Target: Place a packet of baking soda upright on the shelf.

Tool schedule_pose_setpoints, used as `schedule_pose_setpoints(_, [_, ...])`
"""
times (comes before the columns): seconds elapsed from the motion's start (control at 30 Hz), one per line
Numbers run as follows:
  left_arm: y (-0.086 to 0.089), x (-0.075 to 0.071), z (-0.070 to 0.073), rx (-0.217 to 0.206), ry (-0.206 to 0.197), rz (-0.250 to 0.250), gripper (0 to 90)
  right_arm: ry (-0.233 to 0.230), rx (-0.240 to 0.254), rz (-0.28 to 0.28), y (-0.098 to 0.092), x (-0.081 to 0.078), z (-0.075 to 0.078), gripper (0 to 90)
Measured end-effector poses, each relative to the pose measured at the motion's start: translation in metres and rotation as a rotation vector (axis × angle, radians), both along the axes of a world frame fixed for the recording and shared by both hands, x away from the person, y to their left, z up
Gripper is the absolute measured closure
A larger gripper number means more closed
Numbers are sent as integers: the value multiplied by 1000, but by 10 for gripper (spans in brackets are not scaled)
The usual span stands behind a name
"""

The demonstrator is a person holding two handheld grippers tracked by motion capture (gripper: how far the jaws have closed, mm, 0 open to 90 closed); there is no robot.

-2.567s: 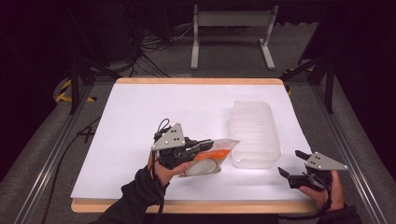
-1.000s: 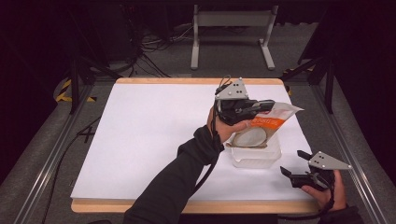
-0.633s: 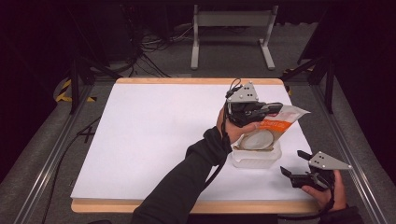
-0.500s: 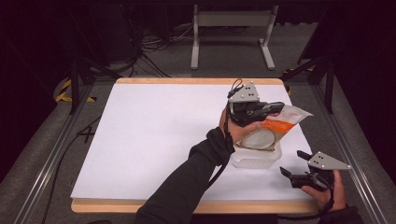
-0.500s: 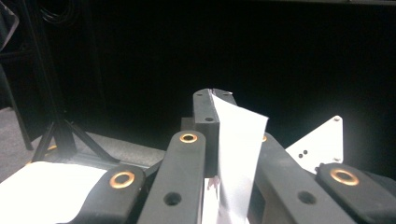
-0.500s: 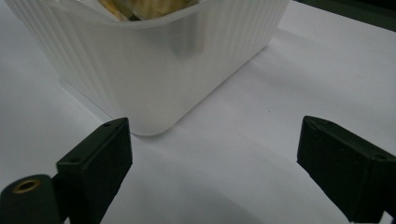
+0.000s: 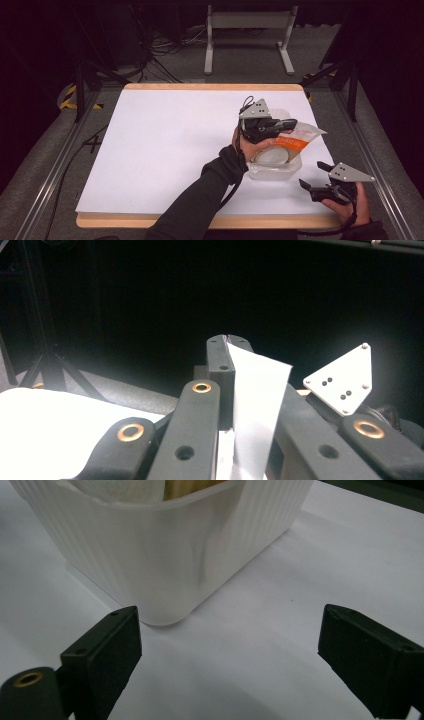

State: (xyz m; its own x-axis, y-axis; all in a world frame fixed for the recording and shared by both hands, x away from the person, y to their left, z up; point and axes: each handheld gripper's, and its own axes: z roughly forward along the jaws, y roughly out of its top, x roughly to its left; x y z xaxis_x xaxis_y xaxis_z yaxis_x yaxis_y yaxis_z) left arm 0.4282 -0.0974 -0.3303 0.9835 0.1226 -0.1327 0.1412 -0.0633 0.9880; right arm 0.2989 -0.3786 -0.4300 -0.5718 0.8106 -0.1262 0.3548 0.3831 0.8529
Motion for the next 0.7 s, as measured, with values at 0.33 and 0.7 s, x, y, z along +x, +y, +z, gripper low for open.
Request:
schedule_pose_setpoints(0.33, [20, 4, -17, 22, 24, 14, 899, 3, 1, 1, 0, 0, 0, 111])
schedule_pose_setpoints(0.7, [35, 0, -25, 54, 8, 24, 900, 7, -5, 4, 2, 1, -1, 111])
